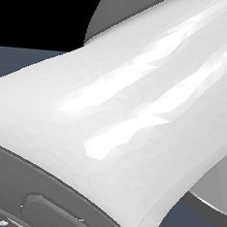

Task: Turn on the faucet by rotating a designated handle.

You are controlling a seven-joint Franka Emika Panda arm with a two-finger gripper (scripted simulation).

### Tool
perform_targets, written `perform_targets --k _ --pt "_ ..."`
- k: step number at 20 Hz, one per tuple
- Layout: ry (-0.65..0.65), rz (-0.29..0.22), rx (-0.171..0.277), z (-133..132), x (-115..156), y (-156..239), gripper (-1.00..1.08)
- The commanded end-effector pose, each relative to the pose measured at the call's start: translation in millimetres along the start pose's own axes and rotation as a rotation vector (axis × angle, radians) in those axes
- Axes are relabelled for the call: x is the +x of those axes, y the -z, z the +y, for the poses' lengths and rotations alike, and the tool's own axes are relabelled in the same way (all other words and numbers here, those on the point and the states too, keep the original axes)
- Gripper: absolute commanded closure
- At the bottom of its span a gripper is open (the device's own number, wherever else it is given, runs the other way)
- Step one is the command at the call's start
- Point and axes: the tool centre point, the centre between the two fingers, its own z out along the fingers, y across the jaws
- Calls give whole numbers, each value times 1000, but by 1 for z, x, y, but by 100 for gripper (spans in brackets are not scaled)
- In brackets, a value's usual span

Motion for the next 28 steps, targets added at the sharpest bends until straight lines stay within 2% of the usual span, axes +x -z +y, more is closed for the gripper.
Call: perform_targets --k 1,28 --pt "-12 -13 -29 20 -11 0 108" --pt "-95 39 1 83 -33 -3 108"
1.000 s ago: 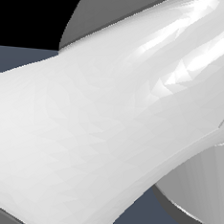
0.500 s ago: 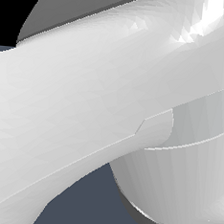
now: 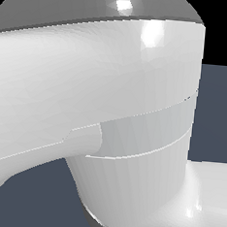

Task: Turn on the faucet by rotating a designated handle.

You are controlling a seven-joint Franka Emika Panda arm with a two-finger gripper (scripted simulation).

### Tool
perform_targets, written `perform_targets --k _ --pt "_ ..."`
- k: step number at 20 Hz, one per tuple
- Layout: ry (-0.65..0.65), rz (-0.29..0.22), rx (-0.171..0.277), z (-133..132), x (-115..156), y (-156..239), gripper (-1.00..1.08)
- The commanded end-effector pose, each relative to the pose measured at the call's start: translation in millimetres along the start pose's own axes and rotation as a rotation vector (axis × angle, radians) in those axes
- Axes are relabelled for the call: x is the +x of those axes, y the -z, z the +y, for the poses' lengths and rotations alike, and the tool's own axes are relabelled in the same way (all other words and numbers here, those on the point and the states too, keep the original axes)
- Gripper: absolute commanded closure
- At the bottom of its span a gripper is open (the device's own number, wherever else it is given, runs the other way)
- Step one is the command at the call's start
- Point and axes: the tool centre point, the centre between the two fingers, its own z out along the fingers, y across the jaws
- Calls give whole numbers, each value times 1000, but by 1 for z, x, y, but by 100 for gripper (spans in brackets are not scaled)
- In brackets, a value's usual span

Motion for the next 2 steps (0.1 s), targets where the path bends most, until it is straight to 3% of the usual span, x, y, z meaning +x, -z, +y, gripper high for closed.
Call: perform_targets --k 1,2 --pt "-74 26 -33 27 -29 -3 108" --pt "-74 26 -33 27 -29 -3 108"
